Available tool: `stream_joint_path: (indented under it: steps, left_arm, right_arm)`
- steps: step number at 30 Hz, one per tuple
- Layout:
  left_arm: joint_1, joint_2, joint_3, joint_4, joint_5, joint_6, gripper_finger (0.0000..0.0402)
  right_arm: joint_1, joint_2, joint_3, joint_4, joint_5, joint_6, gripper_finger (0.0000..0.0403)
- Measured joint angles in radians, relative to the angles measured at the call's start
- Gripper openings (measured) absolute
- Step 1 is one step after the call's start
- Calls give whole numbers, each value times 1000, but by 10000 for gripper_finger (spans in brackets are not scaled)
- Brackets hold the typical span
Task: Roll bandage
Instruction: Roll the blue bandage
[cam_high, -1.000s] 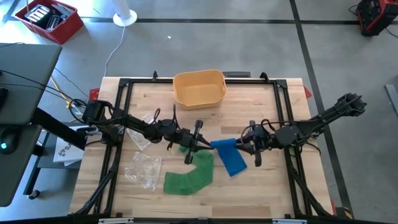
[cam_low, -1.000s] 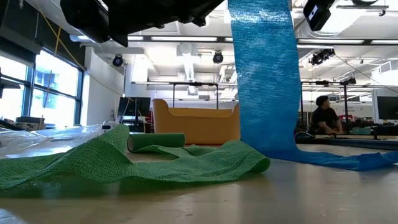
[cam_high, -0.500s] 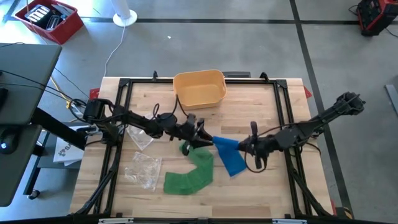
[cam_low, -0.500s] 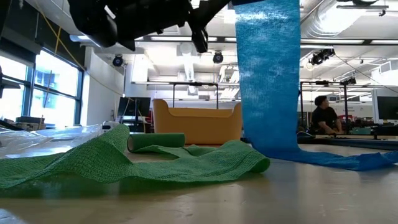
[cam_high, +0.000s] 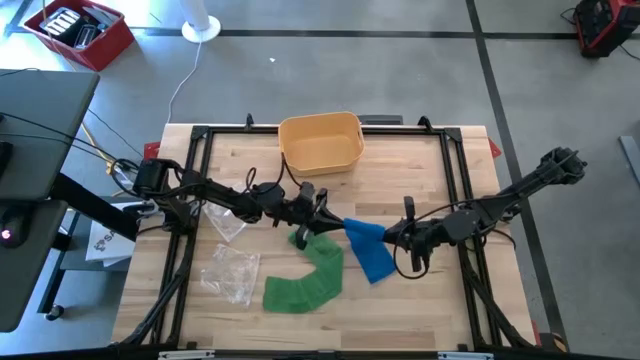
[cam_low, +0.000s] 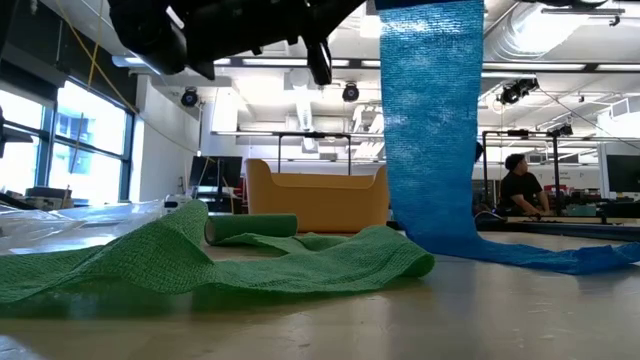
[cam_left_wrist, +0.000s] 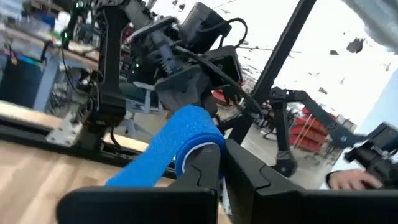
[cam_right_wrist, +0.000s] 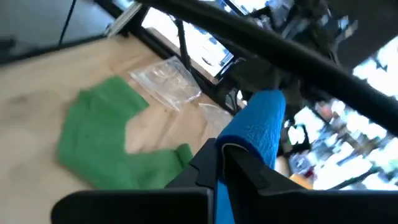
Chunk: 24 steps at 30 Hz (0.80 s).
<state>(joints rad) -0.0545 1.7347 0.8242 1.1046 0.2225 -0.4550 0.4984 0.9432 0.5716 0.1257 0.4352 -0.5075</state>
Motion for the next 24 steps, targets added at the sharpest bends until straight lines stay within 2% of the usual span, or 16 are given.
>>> stream_joint_path:
  steps: [4, 9, 13, 16, 20, 22, 24]
  left_arm:
    - [-13, 0, 0, 0, -6, 100, 4]
    - [-26, 0, 0, -1, -4, 228, 2]
    - [-46, 0, 0, -2, 3, 379, 1]
    - [-65, 0, 0, -4, 18, 503, 1]
    - [-87, 0, 0, -5, 23, 625, 1]
    - [-93, 0, 0, -5, -1, 633, 1]
    - [-94, 0, 0, -1, -35, 569, 4]
  right_arm:
    - [1, -8, 0, 0, 1, 266, 19]
    - [-1, -10, 0, 4, 1, 554, 68]
    - [-17, -10, 0, 19, -1, 746, 105]
    - [-30, -10, 0, 43, -8, 846, 115]
    - [-53, -10, 0, 62, -54, 900, 99]
    - [-55, -9, 0, 59, -62, 876, 71]
    - [-55, -8, 0, 58, -61, 825, 34]
